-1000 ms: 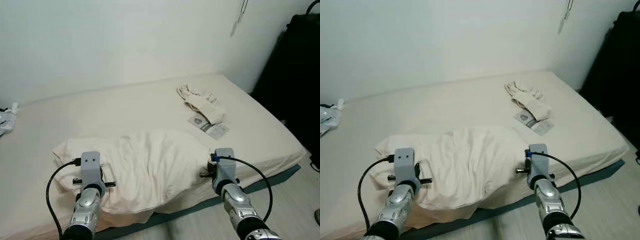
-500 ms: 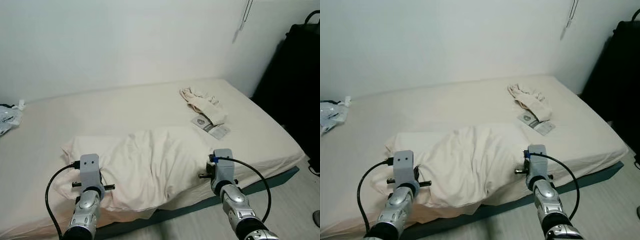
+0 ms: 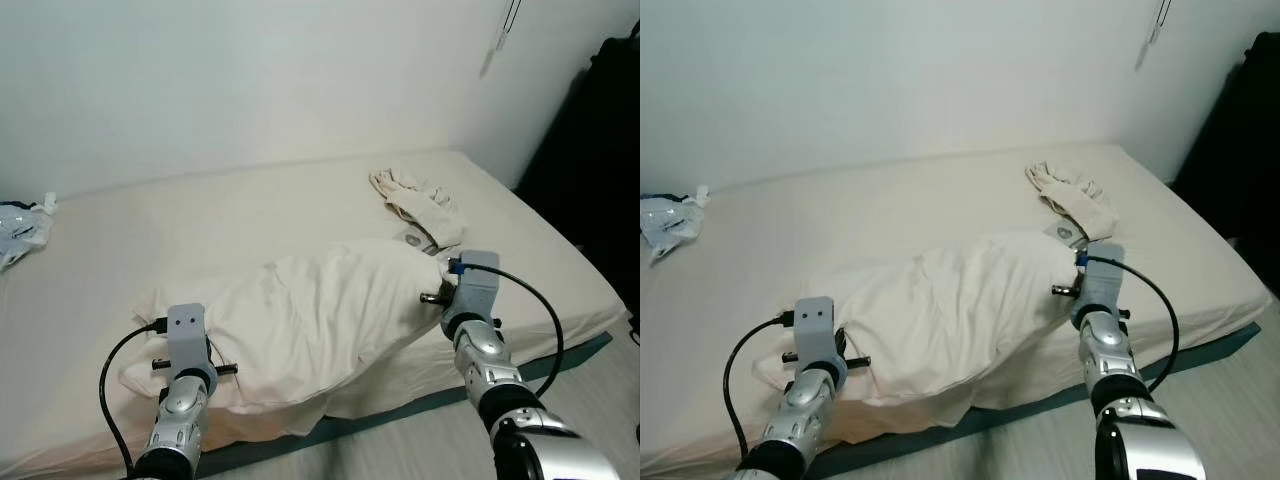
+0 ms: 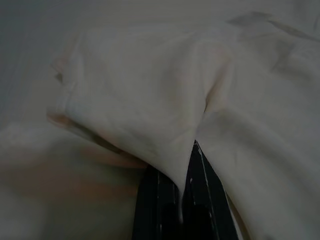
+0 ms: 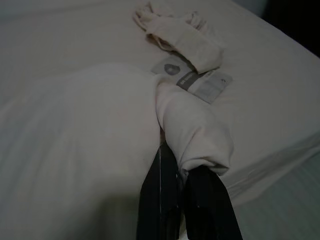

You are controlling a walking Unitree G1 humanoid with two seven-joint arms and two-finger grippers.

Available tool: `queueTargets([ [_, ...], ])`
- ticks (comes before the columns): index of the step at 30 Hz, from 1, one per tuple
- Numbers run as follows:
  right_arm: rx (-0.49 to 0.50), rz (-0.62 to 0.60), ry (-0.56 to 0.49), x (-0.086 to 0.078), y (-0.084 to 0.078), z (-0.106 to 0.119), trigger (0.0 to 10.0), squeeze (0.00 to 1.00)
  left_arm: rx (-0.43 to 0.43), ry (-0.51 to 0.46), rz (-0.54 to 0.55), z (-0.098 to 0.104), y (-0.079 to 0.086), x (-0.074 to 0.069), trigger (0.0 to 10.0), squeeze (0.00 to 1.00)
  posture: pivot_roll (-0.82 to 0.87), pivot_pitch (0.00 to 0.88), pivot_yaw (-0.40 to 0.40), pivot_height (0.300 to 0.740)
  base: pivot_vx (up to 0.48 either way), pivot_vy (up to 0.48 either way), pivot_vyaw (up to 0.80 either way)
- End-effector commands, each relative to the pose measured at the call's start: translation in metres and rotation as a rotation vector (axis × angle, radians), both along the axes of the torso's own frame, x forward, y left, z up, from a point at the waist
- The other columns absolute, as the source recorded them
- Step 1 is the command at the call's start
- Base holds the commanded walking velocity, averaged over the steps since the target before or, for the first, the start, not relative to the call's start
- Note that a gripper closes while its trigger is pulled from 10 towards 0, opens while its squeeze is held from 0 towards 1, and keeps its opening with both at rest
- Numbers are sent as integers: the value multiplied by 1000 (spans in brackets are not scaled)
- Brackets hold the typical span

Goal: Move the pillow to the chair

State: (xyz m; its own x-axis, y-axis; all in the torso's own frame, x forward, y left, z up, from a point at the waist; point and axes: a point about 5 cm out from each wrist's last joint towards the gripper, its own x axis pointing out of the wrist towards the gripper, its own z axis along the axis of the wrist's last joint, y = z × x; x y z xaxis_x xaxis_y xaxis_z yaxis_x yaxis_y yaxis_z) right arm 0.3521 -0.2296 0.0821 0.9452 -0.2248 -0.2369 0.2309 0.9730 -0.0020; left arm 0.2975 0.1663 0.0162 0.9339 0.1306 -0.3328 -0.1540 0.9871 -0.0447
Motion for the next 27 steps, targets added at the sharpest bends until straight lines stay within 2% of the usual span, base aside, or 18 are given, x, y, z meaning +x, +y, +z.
queueTargets([
  [1, 12, -35, -33, 8, -4, 14, 10000, 0, -7, -12, -27, 3, -8, 4, 10000, 0, -62, 64, 26, 740, 0, 0, 0],
  [2, 8, -24, -51, 14, -1, 23, 10000, 0, -3, -15, -40, 4, -10, 5, 10000, 0, -50, 65, 26, 740, 0, 0, 0],
  [6, 10, -49, -75, 22, 0, 36, 10000, 0, 32, -25, -87, 7, -12, 7, 10000, 0, -9, 69, -11, 740, 0, 0, 0],
  [8, -63, 14, -123, 21, 7, 38, 10000, 0, 38, -44, -87, 10, -9, 8, 10000, 0, -7, 67, -41, 740, 0, 0, 0],
  [10, -61, -1, -162, 8, 7, 25, 10000, 0, 41, -55, -67, 10, -3, 6, 10000, 0, -5, 69, -53, 740, 0, 0, 0],
  [13, -4, -68, -196, -12, 4, 10, 10000, 0, 47, -59, -43, 9, 4, 2, 10000, 0, -9, 67, -57, 740, 0, 0, 0],
  [15, -33, -53, -170, -23, 9, -2, 10000, 0, 45, -58, -35, 7, 6, -2, 10000, 0, -15, 71, -55, 740, 0, 0, 0],
  [16, -12, -48, -145, -23, 14, -9, 10000, 0, 42, -54, -30, 5, 6, -3, 10000, 0, -17, 72, -41, 740, 0, 0, 0],
  [18, -6, -9, -83, -16, 21, -13, 10000, 0, 32, -43, -20, 3, 6, -4, 10000, 0, -29, 78, -22, 740, 0, 0, 0],
  [20, 8, -22, -63, -4, 14, -4, 10000, 0, 26, -39, -28, 3, 3, -3, 10000, 0, -45, 81, -9, 740, 0, 0, 0],
  [21, 8, -22, -63, -4, 14, -4, 10000, 0, 26, -39, -28, 3, 3, -3, 10000, 0, -45, 81, -9, 740, 0, 0, 0],
  [23, 79, -105, -104, 10, -2, 21, 10000, 0, 18, -34, -37, 4, -2, 0, 10000, 0, -61, 92, 25, 740, 0, 0, 0],
  [24, 125, -131, -156, 23, -7, 46, 10000, 0, 12, -31, -53, 6, -8, 4, 10000, 0, -57, 93, 19, 740, 0, 0, 0],
  [26, 126, -125, -173, 27, -6, 54, 10000, 0, 10, -30, -62, 7, -10, 6, 10000, 0, -57, 93, 19, 740, 0, 0, 0],
  [27, 126, -108, -182, 31, -4, 61, 10000, 0, 12, -31, -83, 8, -14, 9, 10000, 0, -43, 100, -16, 740, 0, 0, 0],
])
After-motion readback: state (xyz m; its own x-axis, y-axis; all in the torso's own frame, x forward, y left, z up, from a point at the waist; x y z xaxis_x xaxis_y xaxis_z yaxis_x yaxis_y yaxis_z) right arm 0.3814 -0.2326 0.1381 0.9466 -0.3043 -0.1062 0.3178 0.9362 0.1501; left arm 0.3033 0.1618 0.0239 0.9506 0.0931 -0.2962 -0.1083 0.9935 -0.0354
